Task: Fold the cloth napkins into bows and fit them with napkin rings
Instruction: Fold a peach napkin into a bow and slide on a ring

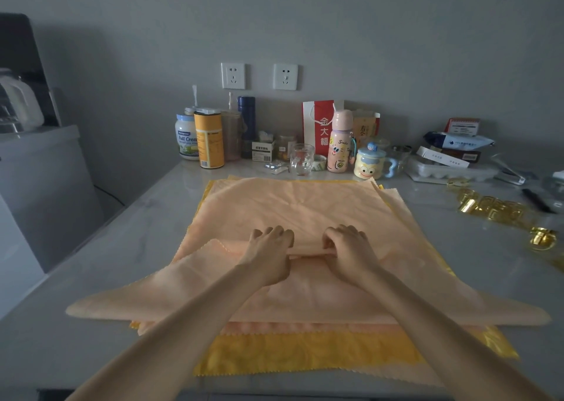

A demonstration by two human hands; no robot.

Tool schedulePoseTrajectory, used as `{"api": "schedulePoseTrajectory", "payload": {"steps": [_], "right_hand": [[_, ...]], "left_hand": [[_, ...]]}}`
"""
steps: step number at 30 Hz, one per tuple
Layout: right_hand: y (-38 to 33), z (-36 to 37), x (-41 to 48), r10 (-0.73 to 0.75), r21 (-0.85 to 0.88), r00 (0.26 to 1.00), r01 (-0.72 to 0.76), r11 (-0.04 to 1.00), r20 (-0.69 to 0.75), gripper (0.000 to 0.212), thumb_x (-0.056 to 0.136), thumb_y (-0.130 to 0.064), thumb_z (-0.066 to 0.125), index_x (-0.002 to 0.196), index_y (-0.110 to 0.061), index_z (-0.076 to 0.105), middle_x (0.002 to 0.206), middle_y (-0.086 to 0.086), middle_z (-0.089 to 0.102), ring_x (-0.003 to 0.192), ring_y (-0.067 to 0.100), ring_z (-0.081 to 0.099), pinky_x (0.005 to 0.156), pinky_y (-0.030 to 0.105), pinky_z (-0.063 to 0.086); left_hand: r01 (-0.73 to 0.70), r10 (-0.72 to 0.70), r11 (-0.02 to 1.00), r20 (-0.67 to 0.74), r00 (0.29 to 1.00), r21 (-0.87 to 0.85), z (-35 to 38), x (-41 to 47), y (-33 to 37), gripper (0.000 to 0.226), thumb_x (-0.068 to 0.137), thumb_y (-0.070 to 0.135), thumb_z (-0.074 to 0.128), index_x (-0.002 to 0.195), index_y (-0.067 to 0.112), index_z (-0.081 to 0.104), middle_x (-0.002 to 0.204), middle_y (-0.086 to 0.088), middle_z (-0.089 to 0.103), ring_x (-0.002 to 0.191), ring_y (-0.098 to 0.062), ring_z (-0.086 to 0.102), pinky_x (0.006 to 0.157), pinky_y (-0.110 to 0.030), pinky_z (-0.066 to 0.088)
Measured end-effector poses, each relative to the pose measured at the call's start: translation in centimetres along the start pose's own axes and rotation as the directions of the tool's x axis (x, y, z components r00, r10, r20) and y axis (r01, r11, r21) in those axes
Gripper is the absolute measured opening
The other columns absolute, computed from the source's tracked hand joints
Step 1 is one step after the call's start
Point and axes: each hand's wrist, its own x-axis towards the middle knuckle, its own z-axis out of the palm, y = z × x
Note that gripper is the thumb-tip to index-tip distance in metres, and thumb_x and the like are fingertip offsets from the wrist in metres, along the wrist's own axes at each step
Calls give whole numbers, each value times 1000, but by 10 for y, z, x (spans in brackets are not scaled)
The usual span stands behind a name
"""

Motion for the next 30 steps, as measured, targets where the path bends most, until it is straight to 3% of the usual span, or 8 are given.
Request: {"api": "schedulePoseTrajectory", "payload": {"steps": [6,10,12,16,18,22,26,30], "right_hand": [[-6,-6,-13,19,80,998,-25,997,66,17,90,-21,46,98,-16,60,103,-1,55,103,22,50,81,29,31],[-18,-3,-5,55,-148,995,-42,988,85,28,96,-25,41,119,-14,53,122,6,55,114,28,49,91,34,35],[-24,0,2,17,-226,996,2,974,86,32,93,-18,41,123,-14,52,128,8,50,120,27,44,97,34,31],[-27,10,8,-26,51,985,18,999,168,46,96,-17,39,142,-14,36,148,7,36,136,21,32,109,30,24],[-24,18,5,0,30,970,-8,1000,242,46,102,-29,28,146,-16,28,155,4,23,143,18,19,114,30,14],[-9,25,-4,134,-30,937,-131,991,322,58,100,-49,15,151,-21,14,159,1,3,146,17,0,117,35,-1],[11,19,-5,207,-46,921,-203,978,330,61,99,-52,11,151,-20,7,159,2,-2,146,18,-5,117,39,-6],[21,16,-4,239,-76,905,-227,971,352,62,98,-52,9,152,-20,2,159,3,-6,146,20,-8,117,40,-7]], "left_hand": [[43,-39,997,71,997,-62,-5,-10,2,31,98,34,37,116,18,56,122,-1,51,116,-21,45,97,-35,32],[129,-120,987,96,988,-93,1,-7,8,27,99,29,36,117,14,50,123,-5,51,119,-25,46,101,-39,30],[143,-135,988,118,984,-63,6,-7,11,29,100,24,34,125,13,43,130,-6,48,127,-25,40,109,-47,21],[117,-135,985,135,982,128,10,-3,15,41,101,24,26,142,16,30,145,-5,35,139,-22,25,112,-57,7],[141,-166,978,162,973,152,12,-3,12,46,102,31,21,145,16,24,151,-6,25,141,-22,19,113,-56,5],[243,-241,970,265,934,26,19,-6,2,58,100,47,12,151,20,5,159,-4,2,146,-20,1,116,-51,-3],[310,-289,951,316,904,-17,16,-10,-17,68,95,58,9,151,21,-5,159,-3,-9,146,-20,-9,116,-45,-8],[384,-369,923,317,874,15,9,-23,-53,64,98,53,7,151,19,-6,158,-2,-11,146,-19,-9,117,-43,-6]]}}
